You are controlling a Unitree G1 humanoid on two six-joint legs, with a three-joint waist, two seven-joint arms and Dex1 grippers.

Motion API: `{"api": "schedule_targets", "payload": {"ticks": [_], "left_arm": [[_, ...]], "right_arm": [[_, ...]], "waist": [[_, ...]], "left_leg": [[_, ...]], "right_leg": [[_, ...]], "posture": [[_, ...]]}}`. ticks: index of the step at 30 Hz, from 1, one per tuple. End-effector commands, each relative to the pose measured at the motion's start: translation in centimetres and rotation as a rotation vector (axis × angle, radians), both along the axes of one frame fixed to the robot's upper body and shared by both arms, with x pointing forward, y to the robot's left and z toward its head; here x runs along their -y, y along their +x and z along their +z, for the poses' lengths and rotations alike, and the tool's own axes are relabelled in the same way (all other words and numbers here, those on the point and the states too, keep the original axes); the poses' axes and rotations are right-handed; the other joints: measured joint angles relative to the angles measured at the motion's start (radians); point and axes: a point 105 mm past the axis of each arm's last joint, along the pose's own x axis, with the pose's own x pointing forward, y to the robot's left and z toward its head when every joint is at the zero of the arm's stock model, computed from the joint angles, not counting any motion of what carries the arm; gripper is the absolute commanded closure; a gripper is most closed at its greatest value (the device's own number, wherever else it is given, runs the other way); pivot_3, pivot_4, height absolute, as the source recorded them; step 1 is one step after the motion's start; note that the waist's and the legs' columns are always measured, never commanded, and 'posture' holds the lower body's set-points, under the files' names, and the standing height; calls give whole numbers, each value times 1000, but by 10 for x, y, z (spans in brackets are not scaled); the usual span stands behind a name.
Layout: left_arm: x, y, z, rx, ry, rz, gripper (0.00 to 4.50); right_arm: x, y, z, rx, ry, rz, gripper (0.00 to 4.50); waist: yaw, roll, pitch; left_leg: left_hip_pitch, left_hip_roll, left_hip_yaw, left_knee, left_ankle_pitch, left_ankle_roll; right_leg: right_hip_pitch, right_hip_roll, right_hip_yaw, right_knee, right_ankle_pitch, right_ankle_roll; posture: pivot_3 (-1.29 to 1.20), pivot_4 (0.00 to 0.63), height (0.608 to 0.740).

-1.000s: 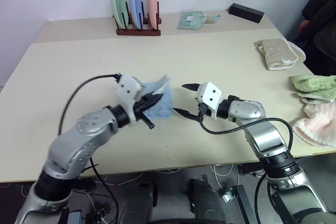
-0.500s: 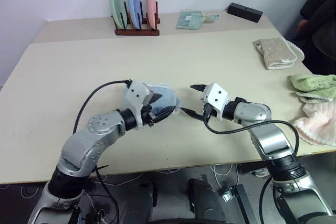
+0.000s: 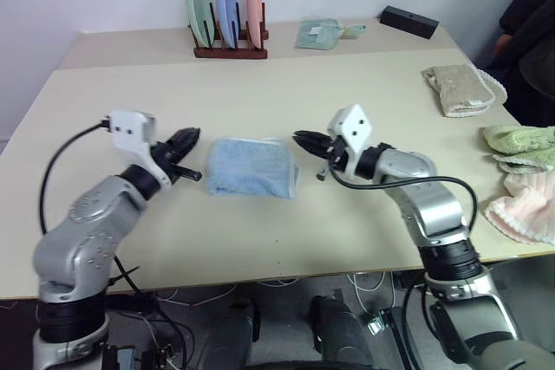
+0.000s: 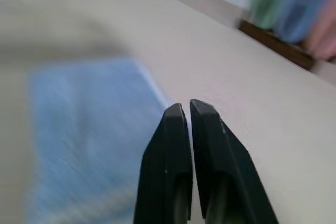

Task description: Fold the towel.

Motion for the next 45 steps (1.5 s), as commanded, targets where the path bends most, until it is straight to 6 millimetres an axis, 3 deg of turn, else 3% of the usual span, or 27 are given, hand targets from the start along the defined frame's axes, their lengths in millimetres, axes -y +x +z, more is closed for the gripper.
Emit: {"api": "schedule_targets", "payload": {"ticks": [1, 6, 9, 11, 15, 18, 22, 24, 28, 34, 40, 43, 45], "left_arm": [[20, 3, -23, -15, 103, -38, 4060], [24, 6, -49, -66, 156, -46, 4060], [14, 8, -78, -125, 212, -10, 4060], [9, 8, -86, -140, 210, 13, 4060], [9, 3, -82, -101, 142, -6, 4060], [3, -4, -63, -15, 75, 2, 4060], [-31, -15, -31, 94, 44, 103, 4115], [-45, -22, -26, 117, 116, 123, 4115], [-48, -36, -26, 117, 155, 63, 4115], [-21, -70, -43, 17, 166, -161, 4115], [-9, -73, -43, 20, 151, -170, 4115], [-2, -72, -42, 29, 145, -177, 4115], [0, -71, -41, 31, 136, -173, 4115]], "right_arm": [[-24, -2, -10, -5, -44, 31, 4495], [-33, 0, -46, -94, -113, 15, 4495], [-23, 6, -86, -183, -191, -69, 4495], [-18, 6, -98, -194, -222, -93, 4495], [-15, 6, -82, -151, -172, -104, 4495], [-10, 9, -61, -153, -82, -111, 4495], [2, 5, -38, -218, 33, -121, 3222], [8, 6, -34, -285, 98, -164, 2121], [12, 7, -38, -424, 173, -223, 27], [-4, 3, -56, -679, 262, -203, 27], [-32, 2, -60, -752, 286, -138, 27], [-46, 2, -52, -779, 335, -96, 824], [-51, 0, -51, -785, 341, -82, 1871]], "waist": [[-3, 0, 0], [-6, 0, 0], [-5, 0, 0], [-5, 1, -1], [-5, 1, -3], [-5, 1, -3], [-5, 1, -2], [-7, 1, -2], [-5, 1, -2], [-6, 1, -2], [-8, 1, -2], [-11, 2, -2], [-11, 2, -2]], "left_leg": [[0, 0, 0, 0, 0, 0], [0, 0, 0, -1, 0, 0], [0, 0, 0, -1, 0, 0], [0, 0, 1, -1, 0, 0], [2, 1, 1, -1, 0, 0], [2, 1, 1, -1, 0, 0], [1, 1, 0, -1, 0, 0], [1, 2, 0, -1, 0, 0], [1, 2, 1, -2, 0, 0], [0, 3, 0, -2, 0, 0], [0, 2, 1, -2, 0, 0], [0, 2, 1, -2, 0, 0], [0, 2, 0, -2, 0, 0]], "right_leg": [[0, 0, 0, 0, 0, 0], [-2, 0, 0, 1, 0, 0], [-2, 0, 0, 1, 0, 0], [-2, 0, 0, 1, 0, 0], [0, 0, 0, 1, 0, 0], [0, 0, 0, 1, 0, 0], [-1, 0, 0, 1, 0, 0], [-1, 0, 0, 1, 0, 0], [-1, 0, 0, 1, 0, 0], [-2, 0, 0, 1, 0, -1], [-2, 0, 0, 1, 0, -1], [-2, 0, 0, 1, 0, -1], [-2, 1, 0, 1, 0, -1]], "posture": [[0, 150, 740], [0, 150, 740], [0, 150, 740], [0, 150, 740], [0, 150, 740], [0, 150, 740], [0, 150, 740], [0, 150, 740], [0, 150, 740], [0, 150, 740], [0, 150, 740], [0, 150, 740], [0, 150, 740]]}}
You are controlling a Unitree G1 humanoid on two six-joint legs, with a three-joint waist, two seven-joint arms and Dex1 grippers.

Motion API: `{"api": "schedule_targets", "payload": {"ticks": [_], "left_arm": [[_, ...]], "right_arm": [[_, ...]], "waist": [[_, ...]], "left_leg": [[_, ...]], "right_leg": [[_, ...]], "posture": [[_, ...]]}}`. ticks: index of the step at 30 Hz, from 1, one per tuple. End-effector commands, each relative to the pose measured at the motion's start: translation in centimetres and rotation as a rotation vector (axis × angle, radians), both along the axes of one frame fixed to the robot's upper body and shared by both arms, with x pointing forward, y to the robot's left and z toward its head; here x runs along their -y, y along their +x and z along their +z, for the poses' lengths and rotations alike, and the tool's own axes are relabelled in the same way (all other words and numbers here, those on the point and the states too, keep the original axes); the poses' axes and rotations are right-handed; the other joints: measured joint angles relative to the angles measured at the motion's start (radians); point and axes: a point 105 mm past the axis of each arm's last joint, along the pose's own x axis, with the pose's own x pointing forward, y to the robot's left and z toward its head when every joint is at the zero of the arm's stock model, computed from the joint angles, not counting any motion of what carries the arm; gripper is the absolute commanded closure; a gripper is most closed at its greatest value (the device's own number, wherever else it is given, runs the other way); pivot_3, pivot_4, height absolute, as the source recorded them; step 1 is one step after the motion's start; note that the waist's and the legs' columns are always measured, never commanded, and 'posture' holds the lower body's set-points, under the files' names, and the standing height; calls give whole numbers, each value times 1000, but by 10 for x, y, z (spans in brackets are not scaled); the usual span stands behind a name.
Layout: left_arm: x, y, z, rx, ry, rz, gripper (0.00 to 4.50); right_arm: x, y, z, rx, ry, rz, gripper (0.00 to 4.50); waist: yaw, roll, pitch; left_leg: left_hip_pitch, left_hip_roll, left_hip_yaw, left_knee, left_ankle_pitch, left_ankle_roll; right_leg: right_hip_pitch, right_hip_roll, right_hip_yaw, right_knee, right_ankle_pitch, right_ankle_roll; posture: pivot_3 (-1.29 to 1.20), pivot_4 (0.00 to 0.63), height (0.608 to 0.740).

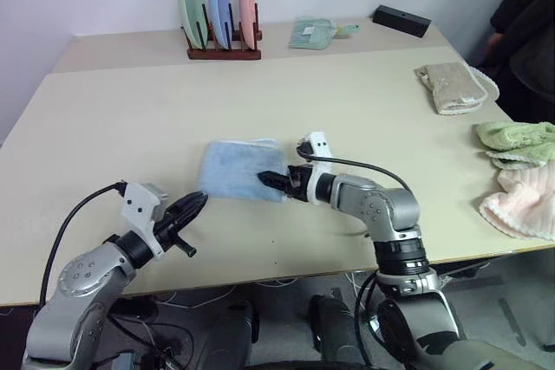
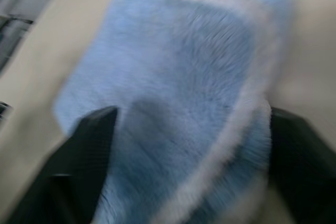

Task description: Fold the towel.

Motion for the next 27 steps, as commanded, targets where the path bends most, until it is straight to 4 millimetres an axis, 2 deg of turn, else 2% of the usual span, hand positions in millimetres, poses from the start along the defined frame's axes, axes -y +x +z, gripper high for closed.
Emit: {"api": "schedule_targets", "payload": {"ticks": [1, 3, 4, 5, 7, 11, 15, 16, 19, 21, 24, 27], "left_arm": [[7, -1, 10, 43, 1, -7, 4115], [8, -1, 10, 43, -1, -7, 4115], [10, -1, 10, 43, -3, -7, 4115], [11, -1, 9, 43, -5, -9, 4115], [13, 0, 9, 44, -5, -12, 4115], [19, 5, 10, 55, -19, -22, 4115], [37, 15, 10, 57, -49, -74, 4115], [41, 16, 9, 55, -52, -85, 4115], [56, 25, 10, 61, -69, -144, 4115], [66, 31, 11, 65, -82, -177, 4115], [77, 36, 12, 73, -85, -217, 4115], [82, 39, 12, 78, -81, -240, 4115]], "right_arm": [[-11, 0, 17, 32, 52, 30, 2388], [-12, -1, 19, 29, 69, 35, 3395], [-12, -2, 21, 29, 80, 33, 4048], [-10, -1, 25, 36, 95, 23, 4461], [-3, 3, 35, 61, 130, -4, 4461], [37, 16, 72, 217, 208, -146, 4461], [141, 40, 103, 318, 230, -578, 4461], [159, 41, 106, 319, 237, -651, 4461], [220, 38, 101, 267, 292, -933, 4461], [252, 32, 85, 183, 332, -1112, 4461], [267, 22, 51, 40, 285, -1207, 4461], [270, 13, 30, -44, 248, -1241, 4461]], "waist": [[1, 0, 0], [2, 0, 0], [3, 0, 0], [2, 0, 0], [2, 0, 0], [6, 1, 0], [15, 1, 0], [16, 1, 0], [8, 1, 0], [3, 1, 0], [0, 2, 0], [-3, 4, 0]], "left_leg": [[0, 0, 0, 0, 0, 0], [0, 0, 0, 0, 0, 0], [0, 0, 0, 0, 0, 0], [0, 0, 0, 0, 0, 0], [0, 0, 0, 0, 0, 0], [-1, -1, 0, 1, 0, 0], [-1, -1, 0, 1, 0, 0], [-1, -2, 0, 1, 0, 0], [-1, -2, 0, 0, 0, 0], [0, -1, 0, 0, 0, 0], [0, -1, 1, -1, 0, 1], [0, 0, 2, -1, 0, 1]], "right_leg": [[0, 0, 0, 0, 0, 0], [0, 0, 0, 0, 0, 0], [0, 0, 0, 0, 0, 0], [0, 0, 0, 0, 0, 0], [0, 0, 0, 0, 0, 0], [0, 0, 0, 0, 0, 0], [1, 0, 0, -1, 0, 0], [1, -1, 0, -1, 0, 0], [1, -1, 0, -1, 0, 0], [1, 0, 0, -1, 0, 0], [1, 0, 0, -1, 0, 0], [0, 0, 1, 0, 0, 0]], "posture": [[0, 150, 740], [0, 150, 740], [0, 150, 740], [0, 150, 740], [0, 150, 740], [0, 150, 740], [0, 150, 740], [0, 150, 740], [0, 150, 740], [0, 150, 740], [0, 150, 740], [0, 150, 740]]}}
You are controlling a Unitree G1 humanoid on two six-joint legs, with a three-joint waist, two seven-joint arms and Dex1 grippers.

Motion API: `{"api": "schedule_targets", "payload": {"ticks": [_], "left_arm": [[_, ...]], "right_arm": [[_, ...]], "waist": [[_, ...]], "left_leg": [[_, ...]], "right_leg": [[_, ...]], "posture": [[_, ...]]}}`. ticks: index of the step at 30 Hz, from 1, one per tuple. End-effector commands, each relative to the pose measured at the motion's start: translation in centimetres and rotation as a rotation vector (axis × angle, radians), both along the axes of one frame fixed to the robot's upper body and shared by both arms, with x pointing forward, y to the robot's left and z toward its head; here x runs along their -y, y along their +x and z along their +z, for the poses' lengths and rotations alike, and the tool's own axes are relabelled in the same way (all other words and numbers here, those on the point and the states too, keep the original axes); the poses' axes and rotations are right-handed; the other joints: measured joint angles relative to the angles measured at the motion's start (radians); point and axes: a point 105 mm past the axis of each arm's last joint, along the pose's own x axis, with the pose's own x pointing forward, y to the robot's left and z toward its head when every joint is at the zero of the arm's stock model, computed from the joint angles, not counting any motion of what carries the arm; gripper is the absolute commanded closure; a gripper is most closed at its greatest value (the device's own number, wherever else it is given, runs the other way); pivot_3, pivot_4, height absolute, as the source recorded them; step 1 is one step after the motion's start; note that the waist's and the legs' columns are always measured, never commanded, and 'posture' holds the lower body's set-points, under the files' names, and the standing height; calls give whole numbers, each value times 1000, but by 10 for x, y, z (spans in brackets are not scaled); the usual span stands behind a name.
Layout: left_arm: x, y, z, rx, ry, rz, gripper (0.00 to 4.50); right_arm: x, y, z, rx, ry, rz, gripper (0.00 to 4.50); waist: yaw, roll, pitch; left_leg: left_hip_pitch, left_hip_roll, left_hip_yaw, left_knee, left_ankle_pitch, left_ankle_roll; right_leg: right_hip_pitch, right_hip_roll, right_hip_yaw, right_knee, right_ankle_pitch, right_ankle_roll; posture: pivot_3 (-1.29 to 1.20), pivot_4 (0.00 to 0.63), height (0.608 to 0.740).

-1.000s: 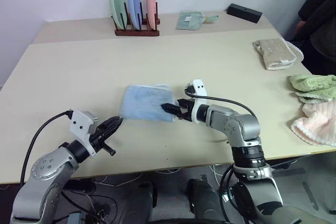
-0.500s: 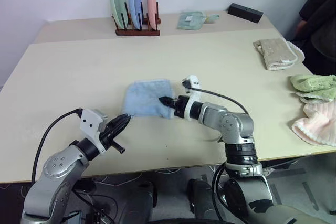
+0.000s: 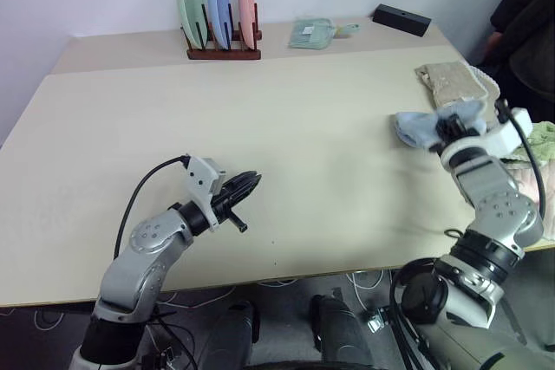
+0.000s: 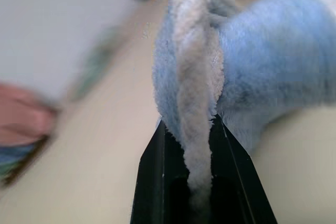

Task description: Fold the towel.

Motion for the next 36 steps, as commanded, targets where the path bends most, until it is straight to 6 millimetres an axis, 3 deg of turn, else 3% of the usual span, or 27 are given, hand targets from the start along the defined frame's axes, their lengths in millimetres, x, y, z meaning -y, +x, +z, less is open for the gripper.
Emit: {"api": "schedule_targets", "payload": {"ticks": [1, 7, 10, 15, 20, 23, 25, 27, 29, 32, 34, 36], "left_arm": [[5, 1, 5, 37, 10, -30, 4115], [5, 3, 3, 40, 16, -32, 4115], [7, 3, 2, 41, 14, -33, 4115], [5, 2, 0, 39, 9, -24, 4115], [0, 6, 0, 48, 8, 7, 4115], [-13, 18, 5, 86, 6, 97, 4115], [-37, 33, 8, 133, 48, 239, 4115], [-48, 39, 10, 169, 75, 313, 4115], [-69, 41, 10, 193, 120, 410, 4115], [-90, 37, 11, 212, 150, 500, 4115], [-101, 30, 11, 222, 166, 541, 4115], [-106, 24, 9, 221, 179, 563, 4115]], "right_arm": [[-2, -8, -10, -46, 45, -18, 4461], [9, -15, -10, -66, 48, -56, 4461], [21, -18, -4, -48, 14, -87, 3519], [45, -27, 27, 6, -224, -170, 1096], [63, -37, 53, -7, -543, -228, 1096], [64, -37, 73, 23, -726, -238, 1096], [36, -23, 86, 102, -858, -107, 1096], [11, -13, 89, 161, -908, 23, 1096], [-35, -4, 84, 244, -949, 279, 1096], [-82, -6, 71, 327, -966, 577, 1096], [-106, -9, 60, 364, -977, 732, 1096], [-117, -9, 54, 386, -952, 809, 1096]], "waist": [[1, 1, 0], [4, 1, 0], [7, 1, 0], [7, 1, 0], [7, 2, 0], [5, 2, 0], [3, 2, 1], [2, 1, 1], [1, 1, 1], [7, 1, 1], [9, 1, 1], [13, 0, 1]], "left_leg": [[0, 0, 0, 0, 0, 0], [0, 0, 0, 1, 0, 0], [0, 0, 0, 1, 0, 0], [0, 0, 0, 1, 0, 0], [0, 0, 0, 1, 0, 0], [0, 0, 1, 1, 0, 0], [0, 0, 1, 1, 0, 0], [0, 0, 1, 1, 0, 0], [0, 1, 1, 1, 0, 0], [0, 1, 1, 1, 0, 1], [-1, 0, 0, 1, 0, 1], [-1, 0, 0, 2, 0, 1]], "right_leg": [[0, 0, 0, 0, 0, 0], [0, 0, 0, 0, 0, 0], [0, 0, 0, 0, 0, 0], [1, 0, 0, 0, 0, 0], [1, 0, 0, -1, 0, 0], [1, 0, 0, -1, 0, 0], [1, 0, 0, -1, 0, 0], [1, 1, 0, -1, 0, 0], [1, 1, 1, -1, 0, 0], [1, 1, 0, -1, 0, 1], [1, 0, 0, -2, 0, 1], [1, 0, 0, -2, 0, 1]], "posture": [[0, 150, 740], [0, 150, 740], [0, 150, 740], [0, 150, 740], [0, 150, 740], [0, 150, 740], [0, 150, 740], [0, 150, 740], [0, 150, 740], [0, 150, 740], [0, 150, 740], [0, 150, 740]]}}
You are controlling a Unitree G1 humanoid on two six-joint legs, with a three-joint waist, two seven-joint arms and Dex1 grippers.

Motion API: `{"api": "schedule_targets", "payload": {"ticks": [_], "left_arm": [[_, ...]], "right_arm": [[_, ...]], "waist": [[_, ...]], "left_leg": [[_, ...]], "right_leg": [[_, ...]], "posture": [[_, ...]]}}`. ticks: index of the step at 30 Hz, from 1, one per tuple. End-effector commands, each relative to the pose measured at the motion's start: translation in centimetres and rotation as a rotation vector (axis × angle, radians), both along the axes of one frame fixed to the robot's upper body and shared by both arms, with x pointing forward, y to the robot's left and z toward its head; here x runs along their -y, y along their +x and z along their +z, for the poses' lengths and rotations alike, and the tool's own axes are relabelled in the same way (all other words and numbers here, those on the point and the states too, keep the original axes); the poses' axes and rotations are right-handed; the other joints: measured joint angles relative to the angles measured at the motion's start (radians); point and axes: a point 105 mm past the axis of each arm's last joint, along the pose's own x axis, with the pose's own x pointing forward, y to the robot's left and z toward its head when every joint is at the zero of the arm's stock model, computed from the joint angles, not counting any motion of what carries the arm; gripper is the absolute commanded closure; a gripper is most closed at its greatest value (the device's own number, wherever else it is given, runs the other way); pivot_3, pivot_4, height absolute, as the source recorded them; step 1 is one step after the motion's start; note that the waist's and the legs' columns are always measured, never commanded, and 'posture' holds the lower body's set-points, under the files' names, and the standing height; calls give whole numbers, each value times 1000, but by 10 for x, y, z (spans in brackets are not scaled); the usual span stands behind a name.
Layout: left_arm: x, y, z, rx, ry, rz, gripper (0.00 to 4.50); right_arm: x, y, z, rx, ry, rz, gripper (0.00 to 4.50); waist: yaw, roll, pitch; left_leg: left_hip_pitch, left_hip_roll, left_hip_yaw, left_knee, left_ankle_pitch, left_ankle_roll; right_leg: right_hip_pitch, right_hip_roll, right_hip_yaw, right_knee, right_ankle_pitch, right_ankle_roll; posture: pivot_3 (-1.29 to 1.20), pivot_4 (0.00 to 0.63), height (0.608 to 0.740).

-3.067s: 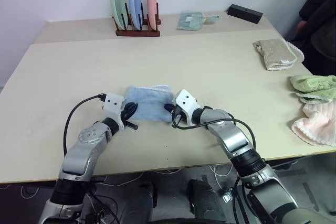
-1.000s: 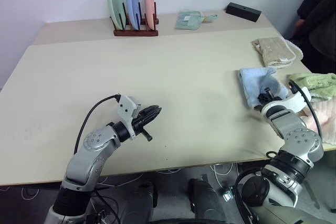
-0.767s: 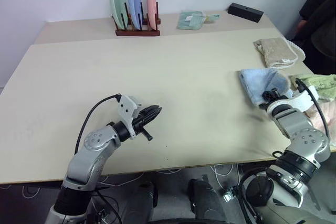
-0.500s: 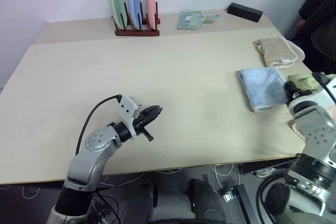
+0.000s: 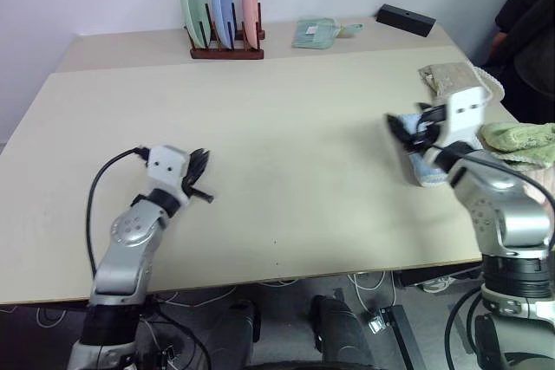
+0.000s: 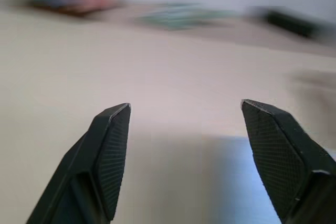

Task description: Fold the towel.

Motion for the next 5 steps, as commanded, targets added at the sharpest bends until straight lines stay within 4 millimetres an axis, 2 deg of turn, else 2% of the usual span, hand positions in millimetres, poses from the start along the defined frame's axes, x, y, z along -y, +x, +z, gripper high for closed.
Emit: {"api": "schedule_targets", "payload": {"ticks": [1, 5], "left_arm": [[-8, -9, 17, 78, 33, 41, 4115], [-18, -20, 9, 56, 35, 89, 4115]], "right_arm": [[-20, -5, 9, 42, -9, 152, 1096], [-30, 2, -4, 15, -27, 196, 1096]], "waist": [[5, -1, 0], [8, -2, 0]], "left_leg": [[0, 0, 0, 0, 0, 0], [0, 0, 0, 1, 0, 0]], "right_leg": [[0, 0, 0, 0, 0, 0], [1, -1, 0, 0, 0, 0]], "posture": [[0, 150, 740], [0, 150, 740]]}}
